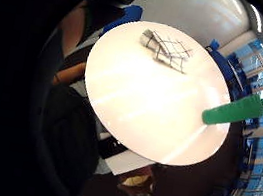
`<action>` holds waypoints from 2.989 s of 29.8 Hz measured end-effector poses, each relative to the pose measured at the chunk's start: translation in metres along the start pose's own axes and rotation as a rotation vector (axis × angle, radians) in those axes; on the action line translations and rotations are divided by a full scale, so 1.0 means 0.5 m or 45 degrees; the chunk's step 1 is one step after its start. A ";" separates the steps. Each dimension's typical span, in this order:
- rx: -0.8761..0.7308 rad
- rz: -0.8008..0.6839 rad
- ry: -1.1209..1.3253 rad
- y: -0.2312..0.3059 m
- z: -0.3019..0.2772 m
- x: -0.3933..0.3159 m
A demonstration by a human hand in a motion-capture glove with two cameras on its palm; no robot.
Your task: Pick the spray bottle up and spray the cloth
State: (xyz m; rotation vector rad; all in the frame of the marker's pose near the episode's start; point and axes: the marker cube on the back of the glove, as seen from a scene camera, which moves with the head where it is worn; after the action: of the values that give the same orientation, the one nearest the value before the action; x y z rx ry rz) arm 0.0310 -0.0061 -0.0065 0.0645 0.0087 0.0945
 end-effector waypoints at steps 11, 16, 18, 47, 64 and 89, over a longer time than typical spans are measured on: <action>0.056 0.164 -0.048 -0.017 0.001 0.084; 0.131 0.251 -0.134 -0.039 -0.003 0.138; 0.166 0.292 -0.153 -0.044 -0.007 0.163; 0.964 1.301 -0.565 -0.049 -0.045 0.557; 0.854 1.585 -0.792 -0.088 -0.023 0.621; 1.054 1.433 -0.941 -0.154 -0.055 0.661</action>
State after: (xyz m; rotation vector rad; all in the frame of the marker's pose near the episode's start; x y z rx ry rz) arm 0.3671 -0.0497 -0.0407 0.9299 -0.7382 1.1869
